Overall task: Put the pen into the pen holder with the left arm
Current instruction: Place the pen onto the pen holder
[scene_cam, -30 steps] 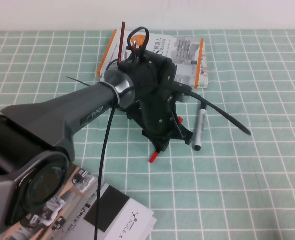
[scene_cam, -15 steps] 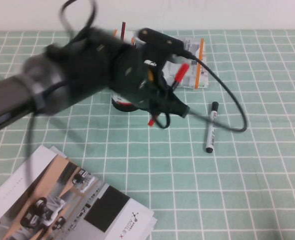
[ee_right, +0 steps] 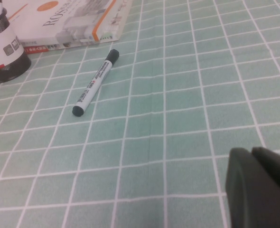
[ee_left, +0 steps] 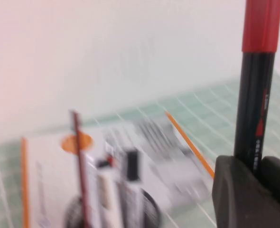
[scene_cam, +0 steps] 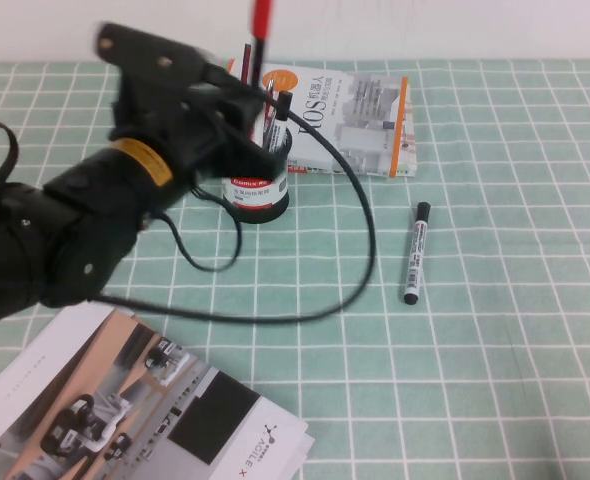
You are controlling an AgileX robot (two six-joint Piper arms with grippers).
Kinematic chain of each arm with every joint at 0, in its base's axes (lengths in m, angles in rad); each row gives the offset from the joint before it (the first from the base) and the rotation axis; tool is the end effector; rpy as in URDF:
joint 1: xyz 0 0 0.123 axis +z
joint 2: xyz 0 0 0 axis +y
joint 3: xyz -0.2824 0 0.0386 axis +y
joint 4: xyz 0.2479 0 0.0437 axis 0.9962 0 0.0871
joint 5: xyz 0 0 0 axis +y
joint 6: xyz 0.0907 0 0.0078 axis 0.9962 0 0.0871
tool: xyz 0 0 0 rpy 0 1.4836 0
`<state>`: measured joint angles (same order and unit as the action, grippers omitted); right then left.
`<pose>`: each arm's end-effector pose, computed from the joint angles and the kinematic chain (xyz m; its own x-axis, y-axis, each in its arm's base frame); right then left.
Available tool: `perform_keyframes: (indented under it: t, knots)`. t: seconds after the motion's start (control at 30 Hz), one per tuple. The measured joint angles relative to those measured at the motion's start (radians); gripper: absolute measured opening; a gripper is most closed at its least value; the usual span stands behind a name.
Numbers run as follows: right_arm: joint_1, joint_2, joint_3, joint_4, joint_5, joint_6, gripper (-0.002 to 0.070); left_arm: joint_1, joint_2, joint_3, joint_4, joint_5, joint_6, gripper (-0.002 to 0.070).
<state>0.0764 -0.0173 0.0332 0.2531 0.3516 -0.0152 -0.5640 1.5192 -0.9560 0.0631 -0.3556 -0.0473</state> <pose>0.0522 0.0119 0.1722 -0.2945 0.1984 -0.9348 -0.0962 0.9671 0.2356 0.2924 -0.1873 0.3005 -0.0955 0.0744 -0.9926 0.5540 0.8324 0.0091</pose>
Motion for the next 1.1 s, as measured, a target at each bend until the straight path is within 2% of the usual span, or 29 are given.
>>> perform_keyframes:
  t: [0.2, 0.3, 0.63, 1.1]
  knots:
    - [0.0, 0.0, 0.0, 0.0, 0.0, 0.0, -0.002, 0.08, 0.102, 0.004, 0.004, -0.248, -0.058, 0.0053]
    - [0.0, 0.0, 0.0, 0.0, 0.0, 0.0, -0.002, 0.104, 0.177, -0.011, 0.006, -0.298, -0.08, 0.0053]
    - [0.0, 0.0, 0.0, 0.0, 0.0, 0.0, -0.002, 0.134, 0.398, -0.152, 0.042, -0.305, -0.12, 0.0052]
    - [0.0, 0.0, 0.0, 0.0, 0.0, 0.0, -0.002, 0.142, 0.493, -0.199, 0.045, -0.303, -0.134, 0.0052]
